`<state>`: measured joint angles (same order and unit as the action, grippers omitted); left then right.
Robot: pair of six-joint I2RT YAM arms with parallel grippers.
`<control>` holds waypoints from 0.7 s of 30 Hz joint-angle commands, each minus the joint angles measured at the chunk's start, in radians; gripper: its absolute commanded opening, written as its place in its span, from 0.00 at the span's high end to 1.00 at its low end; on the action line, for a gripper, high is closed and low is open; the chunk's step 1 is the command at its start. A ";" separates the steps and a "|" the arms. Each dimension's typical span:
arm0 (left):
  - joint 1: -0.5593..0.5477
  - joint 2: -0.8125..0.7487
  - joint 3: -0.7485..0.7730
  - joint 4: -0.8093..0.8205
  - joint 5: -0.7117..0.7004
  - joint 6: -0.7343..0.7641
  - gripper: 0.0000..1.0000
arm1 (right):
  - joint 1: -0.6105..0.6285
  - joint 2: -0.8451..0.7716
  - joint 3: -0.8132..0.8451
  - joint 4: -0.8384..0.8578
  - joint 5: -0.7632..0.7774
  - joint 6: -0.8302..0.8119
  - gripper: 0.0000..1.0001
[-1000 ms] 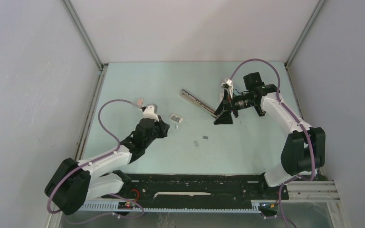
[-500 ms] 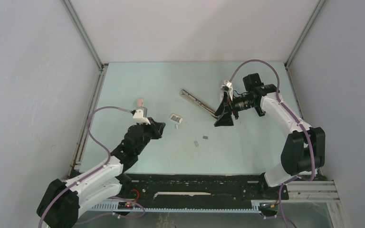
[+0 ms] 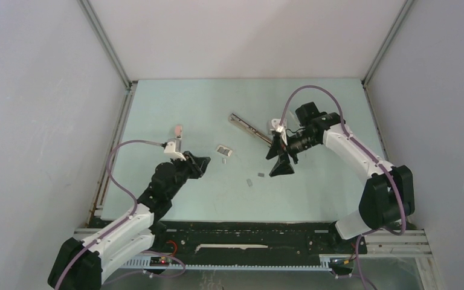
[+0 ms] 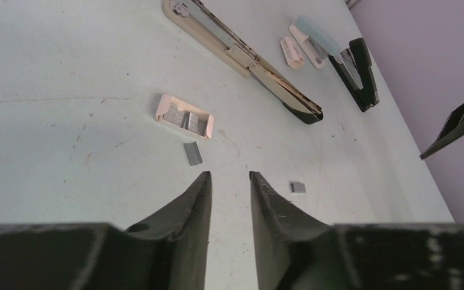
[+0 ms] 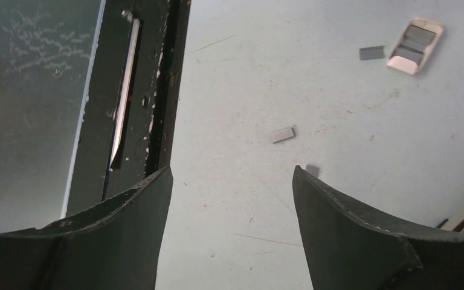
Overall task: Unload the staples from the stapler
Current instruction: Pick up the staple from the center of the board.
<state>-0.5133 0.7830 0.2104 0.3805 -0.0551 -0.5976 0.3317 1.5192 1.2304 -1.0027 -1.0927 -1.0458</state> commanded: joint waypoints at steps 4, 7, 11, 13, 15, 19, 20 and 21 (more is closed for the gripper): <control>0.026 -0.026 -0.033 0.060 0.084 -0.005 0.52 | 0.123 -0.066 -0.019 -0.003 0.096 -0.124 0.18; 0.032 -0.034 -0.040 0.064 0.092 -0.004 0.41 | 0.159 -0.063 -0.020 -0.015 0.117 -0.147 0.18; 0.035 -0.046 -0.051 0.072 0.096 -0.010 0.28 | 0.187 -0.057 -0.020 -0.021 0.133 -0.163 0.18; 0.036 -0.049 -0.059 0.083 0.097 -0.015 0.22 | 0.194 -0.053 -0.020 -0.024 0.139 -0.169 0.18; 0.038 -0.050 -0.066 0.096 0.102 -0.022 0.18 | 0.201 -0.050 -0.020 -0.025 0.144 -0.173 0.18; 0.039 -0.039 -0.071 0.119 0.123 -0.030 0.13 | 0.211 -0.055 -0.036 -0.021 0.154 -0.193 0.18; 0.041 -0.032 -0.070 0.126 0.129 -0.032 0.13 | 0.213 -0.058 -0.040 -0.015 0.158 -0.194 0.18; 0.041 -0.027 -0.069 0.132 0.136 -0.035 0.12 | 0.215 -0.060 -0.043 -0.011 0.164 -0.194 0.18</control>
<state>-0.4816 0.7486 0.1589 0.4419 0.0414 -0.6144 0.5308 1.4849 1.2034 -1.0183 -0.9463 -1.2045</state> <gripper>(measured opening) 0.867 0.819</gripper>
